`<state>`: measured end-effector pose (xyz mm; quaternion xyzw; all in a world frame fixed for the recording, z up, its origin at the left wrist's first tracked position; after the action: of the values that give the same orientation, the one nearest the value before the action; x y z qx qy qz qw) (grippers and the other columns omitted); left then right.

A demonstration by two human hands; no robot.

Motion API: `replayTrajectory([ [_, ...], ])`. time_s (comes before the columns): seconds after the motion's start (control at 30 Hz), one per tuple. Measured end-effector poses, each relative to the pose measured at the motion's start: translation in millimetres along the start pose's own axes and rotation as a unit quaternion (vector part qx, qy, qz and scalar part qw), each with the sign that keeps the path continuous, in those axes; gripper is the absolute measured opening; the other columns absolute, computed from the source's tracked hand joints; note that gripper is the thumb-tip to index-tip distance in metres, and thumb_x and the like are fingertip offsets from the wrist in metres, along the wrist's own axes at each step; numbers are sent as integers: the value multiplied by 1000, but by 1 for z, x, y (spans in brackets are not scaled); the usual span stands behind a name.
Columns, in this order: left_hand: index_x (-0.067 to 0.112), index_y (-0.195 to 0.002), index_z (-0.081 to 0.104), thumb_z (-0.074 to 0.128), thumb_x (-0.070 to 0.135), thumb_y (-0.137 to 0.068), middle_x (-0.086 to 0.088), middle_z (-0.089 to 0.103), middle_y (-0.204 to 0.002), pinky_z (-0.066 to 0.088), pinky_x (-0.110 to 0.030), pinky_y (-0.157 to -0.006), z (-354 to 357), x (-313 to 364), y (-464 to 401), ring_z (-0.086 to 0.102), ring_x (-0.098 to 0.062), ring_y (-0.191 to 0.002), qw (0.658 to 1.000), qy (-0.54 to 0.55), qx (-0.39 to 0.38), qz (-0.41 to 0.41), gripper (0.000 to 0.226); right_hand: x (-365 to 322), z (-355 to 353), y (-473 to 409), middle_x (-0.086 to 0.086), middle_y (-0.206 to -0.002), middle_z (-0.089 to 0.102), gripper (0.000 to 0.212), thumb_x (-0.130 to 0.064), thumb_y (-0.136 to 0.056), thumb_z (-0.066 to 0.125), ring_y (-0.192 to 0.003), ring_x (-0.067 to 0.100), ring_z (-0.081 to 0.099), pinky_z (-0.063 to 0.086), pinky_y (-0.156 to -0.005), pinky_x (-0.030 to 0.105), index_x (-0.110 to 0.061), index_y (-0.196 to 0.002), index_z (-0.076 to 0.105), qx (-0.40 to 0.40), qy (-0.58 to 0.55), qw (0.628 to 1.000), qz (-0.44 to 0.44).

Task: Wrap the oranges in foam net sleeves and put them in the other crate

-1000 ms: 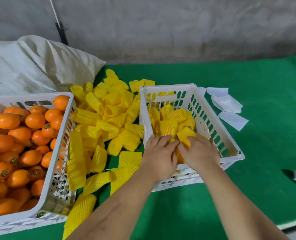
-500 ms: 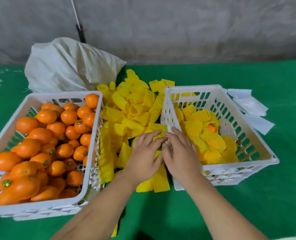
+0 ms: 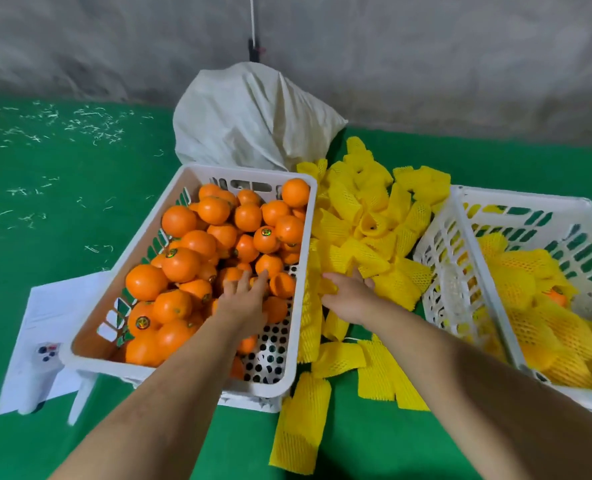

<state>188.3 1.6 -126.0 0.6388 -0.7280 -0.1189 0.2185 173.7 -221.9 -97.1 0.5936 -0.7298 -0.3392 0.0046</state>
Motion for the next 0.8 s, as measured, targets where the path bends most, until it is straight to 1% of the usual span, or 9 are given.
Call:
replayTrajectory([
  [0.1, 36, -165, -18, 63, 53, -99, -4, -8, -177, 20, -56, -125, 18, 3, -15, -1, -46, -158, 997, -49, -67, -9, 106, 2, 12, -17, 5, -172, -5, 66, -43, -100, 52, -154, 39, 8, 24, -120, 42, -39, -161, 25, -22, 25, 999, 19],
  [0.23, 32, -167, -13, 60, 40, -104, -8, 11, -174, 28, -51, -121, 16, 19, -29, 21, -45, -152, 997, -64, -12, 28, 97, 4, 20, -35, 0, -172, -1, 65, -34, -101, 54, -156, 33, 11, 27, -120, 39, -30, -161, 28, -3, -47, 999, 10],
  [0.37, 30, -166, 5, 68, 35, -100, -7, 29, -160, 38, -44, -113, 18, 27, -37, 33, -38, -141, 989, -143, 15, 41, 91, 6, 22, -46, 3, -168, 13, 62, -26, -101, 56, -151, 22, 25, 32, -110, 26, -15, -158, 35, 12, -107, 994, -13],
  [0.43, 25, -157, 21, 69, 31, -98, -6, 37, -153, 40, -41, -109, 15, 34, -39, 39, -34, -137, 988, -138, 44, 51, 76, 8, 25, -47, 5, -161, 21, 52, -24, -99, 56, -142, 21, 37, 34, -103, 22, -15, -150, 48, 20, -117, 993, -15],
  [0.5, 21, -148, 29, 64, 28, -100, -8, 39, -151, 41, -40, -109, 17, 44, -40, 41, -33, -136, 988, -131, 55, 61, 60, 6, 34, -47, 7, -155, 27, 36, -21, -98, 57, -138, 23, 41, 36, -110, 26, -13, -134, 60, 2, -100, 995, -26],
  [0.57, 18, -145, 30, 58, 22, -103, -15, 37, -151, 44, -42, -106, 23, 50, -41, 43, -38, -135, 990, -126, 40, 56, 51, 2, 44, -48, 8, -145, 35, 24, -19, -96, 62, -134, 26, 45, 37, -112, 31, -14, -120, 61, -4, -94, 995, -39],
  [0.63, 16, -152, 23, 59, 15, -102, -23, 30, -155, 48, -44, -101, 29, 55, -41, 44, -44, -136, 990, -131, 16, 58, 61, -2, 44, -46, 5, -139, 42, 34, -22, -95, 70, -127, 27, 50, 44, -106, 37, -21, -122, 51, 23, -144, 989, -39],
  [0.7, 18, -158, 17, 65, 13, -99, -26, 29, -155, 51, -44, -96, 28, 56, -42, 45, -48, -134, 986, -151, 11, 64, 76, -6, 43, -43, 2, -145, 43, 65, -21, -93, 75, -130, 26, 49, 47, -101, 40, -29, -142, 34, 37, -232, 972, -31],
  [0.8, 18, -152, 27, 70, 22, -98, -21, 42, -145, 50, -44, -95, 22, 50, -44, 49, -47, -128, 989, -131, 27, 60, 69, -19, 43, -37, 2, -155, 41, 96, -11, -96, 71, -138, 24, 46, 48, -108, 44, -42, -159, 6, 37, -291, 955, -47],
])
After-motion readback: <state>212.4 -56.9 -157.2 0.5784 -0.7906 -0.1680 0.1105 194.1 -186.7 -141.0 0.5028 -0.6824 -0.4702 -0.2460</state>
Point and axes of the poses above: each hand's wrist, its own y-axis away from the middle knuckle, its own z-axis out of the palm, x = y × z, the point moved 10 cm from there along -y, towards the middle knuckle
